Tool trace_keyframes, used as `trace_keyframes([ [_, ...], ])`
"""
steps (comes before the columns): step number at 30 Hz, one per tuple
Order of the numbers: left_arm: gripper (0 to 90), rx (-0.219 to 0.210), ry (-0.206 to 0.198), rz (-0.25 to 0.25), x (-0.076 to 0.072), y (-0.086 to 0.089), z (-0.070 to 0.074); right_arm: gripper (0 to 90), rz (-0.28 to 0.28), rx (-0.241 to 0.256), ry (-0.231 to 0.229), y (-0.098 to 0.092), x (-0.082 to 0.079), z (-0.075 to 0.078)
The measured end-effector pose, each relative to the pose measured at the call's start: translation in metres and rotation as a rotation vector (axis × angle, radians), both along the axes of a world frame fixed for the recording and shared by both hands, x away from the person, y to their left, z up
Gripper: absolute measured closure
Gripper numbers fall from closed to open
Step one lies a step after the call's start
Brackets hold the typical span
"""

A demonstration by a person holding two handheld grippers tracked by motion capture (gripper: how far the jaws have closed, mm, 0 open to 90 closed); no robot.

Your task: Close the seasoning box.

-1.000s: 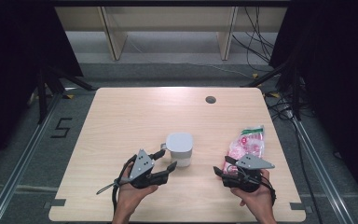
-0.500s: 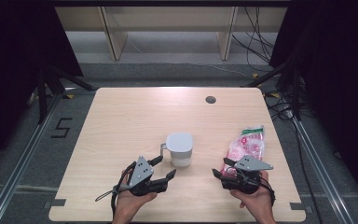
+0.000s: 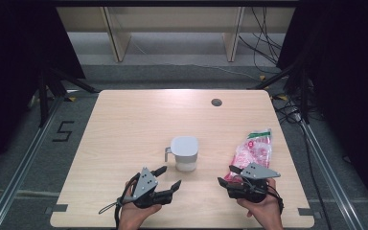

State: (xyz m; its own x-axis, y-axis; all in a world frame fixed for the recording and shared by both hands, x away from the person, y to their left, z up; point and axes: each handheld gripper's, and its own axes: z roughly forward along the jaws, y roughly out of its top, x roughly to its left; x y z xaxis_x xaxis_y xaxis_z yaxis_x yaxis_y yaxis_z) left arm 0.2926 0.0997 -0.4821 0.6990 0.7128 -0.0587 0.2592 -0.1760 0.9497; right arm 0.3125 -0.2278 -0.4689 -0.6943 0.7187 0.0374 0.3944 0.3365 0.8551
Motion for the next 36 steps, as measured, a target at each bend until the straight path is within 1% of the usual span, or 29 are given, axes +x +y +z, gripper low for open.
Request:
trace_keyframes([
  [1, 31.7, 0.000, 0.001, -0.002, -0.001, 0.000, -0.001, 38.3, -0.006, 0.007, 0.007, 0.001, -0.001, 0.000],
  [2, 31.6, -0.001, 0.001, -0.004, -0.001, -0.001, -0.002, 38.3, 0.010, -0.002, -0.011, 0.000, 0.000, 0.000],
  [4, 31.5, -0.006, 0.001, -0.006, -0.002, -0.002, -0.004, 38.2, 0.026, 0.006, -0.004, 0.001, 0.000, -0.001],
  [5, 31.5, 0.000, 0.008, -0.005, -0.003, -0.001, -0.005, 38.2, 0.034, -0.002, 0.008, 0.000, 0.000, -0.001],
  [6, 31.5, -0.002, 0.010, -0.004, -0.004, -0.001, -0.005, 38.2, 0.035, -0.002, 0.008, 0.000, -0.001, -0.001],
  [7, 31.4, -0.002, 0.010, -0.004, -0.004, -0.001, -0.005, 38.2, 0.035, -0.002, 0.008, 0.000, -0.001, -0.001],
  [9, 31.4, -0.001, 0.011, -0.005, -0.007, -0.003, -0.007, 38.1, 0.010, 0.005, 0.013, 0.000, -0.003, -0.001],
  [10, 31.3, 0.005, 0.015, -0.013, -0.007, -0.003, -0.007, 38.1, 0.005, 0.013, 0.001, 0.000, -0.003, -0.002],
  [13, 31.1, -0.006, 0.013, -0.016, -0.008, -0.005, -0.010, 38.1, 0.013, 0.009, 0.014, 0.000, -0.004, -0.002],
  [15, 30.9, 0.004, 0.023, -0.019, -0.010, -0.004, -0.011, 37.7, 0.012, 0.000, -0.004, 0.000, -0.005, -0.002],
  [16, 30.8, 0.005, 0.025, -0.023, -0.012, -0.004, -0.013, 37.5, 0.025, -0.006, 0.009, 0.000, -0.006, -0.002],
  [18, 30.6, 0.005, 0.026, -0.026, -0.012, -0.004, -0.014, 37.1, 0.018, -0.003, 0.014, 0.000, -0.007, -0.002],
  [19, 30.4, -0.004, 0.029, -0.019, -0.013, -0.005, -0.015, 35.7, 0.020, -0.004, 0.033, -0.001, -0.011, -0.003],
  [20, 30.4, -0.004, 0.028, -0.023, -0.013, -0.005, -0.016, 35.3, 0.022, -0.003, 0.038, -0.001, -0.012, -0.004],
  [21, 30.2, -0.003, 0.027, -0.025, -0.014, -0.005, -0.017, 34.7, 0.030, -0.016, 0.028, -0.002, -0.011, -0.005],
  [22, 30.1, 0.003, 0.031, -0.030, -0.015, -0.006, -0.017, 34.2, 0.035, -0.020, 0.042, -0.002, -0.013, -0.006],
  [23, 30.1, -0.001, 0.027, -0.029, -0.016, -0.007, -0.017, 33.8, 0.046, -0.032, 0.032, -0.002, -0.014, -0.007],
  [24, 30.0, -0.006, 0.031, -0.033, -0.016, -0.007, -0.017, 33.4, 0.047, -0.025, 0.044, -0.002, -0.016, -0.008],
  [25, 29.9, 0.001, 0.035, -0.030, -0.017, -0.008, -0.017, 33.3, 0.050, -0.032, 0.038, -0.002, -0.017, -0.009],
  [26, 29.8, 0.004, 0.033, -0.029, -0.017, -0.008, -0.018, 33.1, 0.062, -0.025, 0.046, -0.002, -0.018, -0.010],
  [27, 29.8, 0.012, 0.036, -0.030, -0.018, -0.009, -0.018, 33.0, 0.061, -0.040, 0.050, -0.003, -0.019, -0.009],
  [28, 29.7, 0.001, 0.035, -0.033, -0.017, -0.010, -0.019, 33.0, 0.061, -0.035, 0.052, -0.003, -0.020, -0.010],
  [30, 29.7, 0.001, 0.034, -0.040, -0.018, -0.010, -0.019, 33.0, 0.068, -0.033, 0.055, -0.004, -0.023, -0.011],
  [31, 29.7, 0.007, 0.029, -0.037, -0.019, -0.010, -0.018, 33.0, 0.058, -0.036, 0.039, -0.004, -0.023, -0.011],
  [32, 29.7, 0.024, 0.016, -0.052, -0.018, -0.009, -0.018, 32.9, 0.068, -0.035, 0.043, -0.004, -0.024, -0.011],
  [33, 29.6, 0.007, 0.032, -0.039, -0.019, -0.010, -0.018, 32.9, 0.058, -0.028, 0.069, -0.004, -0.027, -0.012],
  [34, 29.6, 0.001, 0.029, -0.043, -0.018, -0.011, -0.019, 32.9, 0.065, -0.042, 0.055, -0.005, -0.026, -0.012],
  [35, 29.5, 0.001, 0.029, -0.043, -0.018, -0.011, -0.019, 32.9, 0.070, -0.036, 0.050, -0.005, -0.026, -0.013],
  [36, 29.5, 0.003, 0.032, -0.043, -0.019, -0.011, -0.019, 32.8, 0.075, -0.039, 0.056, -0.005, -0.027, -0.013],
])
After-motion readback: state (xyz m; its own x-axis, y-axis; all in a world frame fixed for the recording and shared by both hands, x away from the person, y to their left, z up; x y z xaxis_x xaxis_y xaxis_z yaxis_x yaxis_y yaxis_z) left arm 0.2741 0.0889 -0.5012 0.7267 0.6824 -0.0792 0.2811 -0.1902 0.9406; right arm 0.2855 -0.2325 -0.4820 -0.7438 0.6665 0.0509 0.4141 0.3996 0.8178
